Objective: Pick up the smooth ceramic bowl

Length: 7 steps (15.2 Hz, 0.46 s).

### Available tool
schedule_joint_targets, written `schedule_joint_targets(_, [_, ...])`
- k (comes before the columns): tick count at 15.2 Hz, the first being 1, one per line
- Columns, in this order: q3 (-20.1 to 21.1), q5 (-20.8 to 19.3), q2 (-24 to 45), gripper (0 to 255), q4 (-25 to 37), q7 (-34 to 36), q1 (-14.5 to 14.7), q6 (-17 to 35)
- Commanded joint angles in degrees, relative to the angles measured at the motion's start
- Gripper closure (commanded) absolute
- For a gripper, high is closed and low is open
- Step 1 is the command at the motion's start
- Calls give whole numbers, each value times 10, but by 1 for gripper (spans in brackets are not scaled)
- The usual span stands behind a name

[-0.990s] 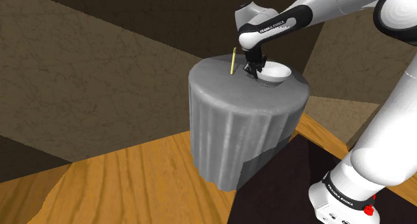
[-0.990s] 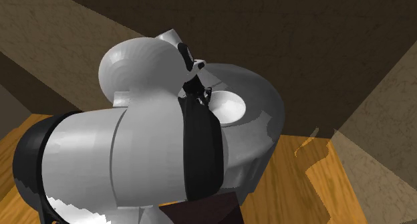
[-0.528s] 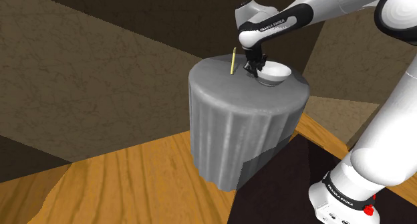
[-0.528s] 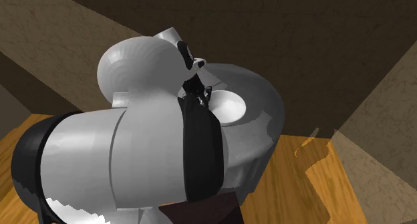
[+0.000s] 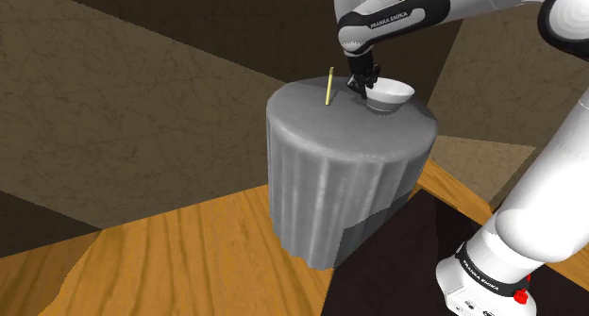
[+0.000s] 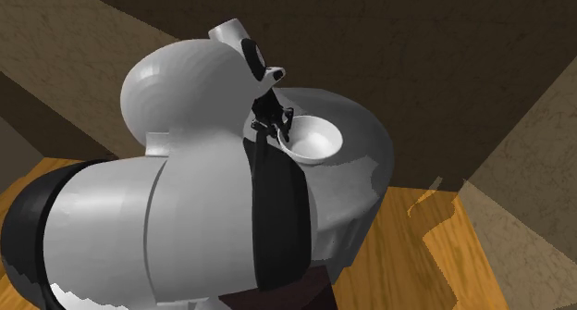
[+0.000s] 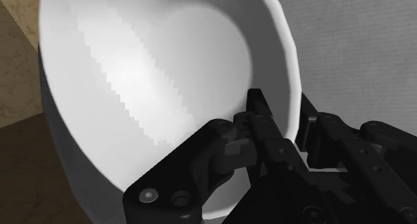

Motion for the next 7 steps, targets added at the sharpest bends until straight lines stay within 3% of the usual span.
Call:
schedule_joint_targets(1, [1,1,-3,255,11,-4,1,-14])
schedule_joint_targets(7, [1,3,-8,255,36,-14,2,-42])
